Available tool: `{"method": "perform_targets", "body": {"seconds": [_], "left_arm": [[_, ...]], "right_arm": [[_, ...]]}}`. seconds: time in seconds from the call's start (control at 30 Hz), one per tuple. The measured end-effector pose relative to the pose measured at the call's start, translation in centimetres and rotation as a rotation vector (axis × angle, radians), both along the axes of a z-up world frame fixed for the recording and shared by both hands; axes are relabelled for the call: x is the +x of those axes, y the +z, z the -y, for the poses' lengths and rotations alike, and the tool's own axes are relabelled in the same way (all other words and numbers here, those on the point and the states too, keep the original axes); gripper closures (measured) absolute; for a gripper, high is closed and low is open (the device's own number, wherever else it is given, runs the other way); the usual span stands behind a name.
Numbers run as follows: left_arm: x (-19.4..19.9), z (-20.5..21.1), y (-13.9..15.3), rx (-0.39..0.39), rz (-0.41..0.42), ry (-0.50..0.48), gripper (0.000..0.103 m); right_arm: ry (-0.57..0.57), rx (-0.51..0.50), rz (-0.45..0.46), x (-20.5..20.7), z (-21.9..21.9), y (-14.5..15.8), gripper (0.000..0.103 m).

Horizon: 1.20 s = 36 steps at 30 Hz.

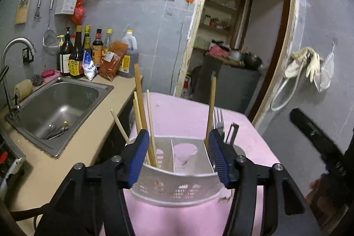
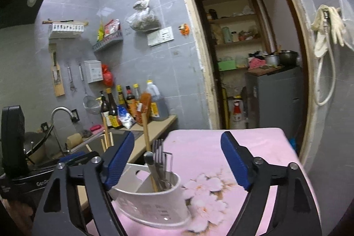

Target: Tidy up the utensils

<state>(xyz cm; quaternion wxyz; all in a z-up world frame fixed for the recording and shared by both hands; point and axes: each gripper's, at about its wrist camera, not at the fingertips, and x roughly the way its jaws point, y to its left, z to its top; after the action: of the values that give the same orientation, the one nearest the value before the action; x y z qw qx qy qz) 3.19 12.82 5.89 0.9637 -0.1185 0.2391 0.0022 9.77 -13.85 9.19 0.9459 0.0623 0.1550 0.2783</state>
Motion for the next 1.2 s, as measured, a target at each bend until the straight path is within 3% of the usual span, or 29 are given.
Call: {"method": "perform_targets", "body": {"seconds": [0.1, 0.17, 0.5, 0.83, 1.2], "left_arm": [[-0.6, 0.3, 0.0, -0.001, -0.024, -0.004, 0.027], [-1.2, 0.6, -0.1, 0.001, -0.023, -0.008, 0.025], [-3.6, 1.8, -1.3, 0.086, -0.028, -0.045, 0.025], [-7.4, 2.1, -3.8, 0.147, -0.025, -0.038, 0.025], [-8.8, 2.7, -3.6, 0.143, -0.009, -0.011, 0.025]], "right_arm": [[-0.041, -0.029, -0.019, -0.9, 1.1, 0.7, 0.005], [-0.059, -0.041, -0.029, -1.7, 1.8, 1.0, 0.000], [-0.156, -0.130, -0.029, -5.7, 3.4, 0.8, 0.000], [-0.148, -0.189, -0.050, -8.8, 3.8, -1.1, 0.000], [-0.176, -0.206, -0.095, -9.5, 4.9, -2.1, 0.000]]}}
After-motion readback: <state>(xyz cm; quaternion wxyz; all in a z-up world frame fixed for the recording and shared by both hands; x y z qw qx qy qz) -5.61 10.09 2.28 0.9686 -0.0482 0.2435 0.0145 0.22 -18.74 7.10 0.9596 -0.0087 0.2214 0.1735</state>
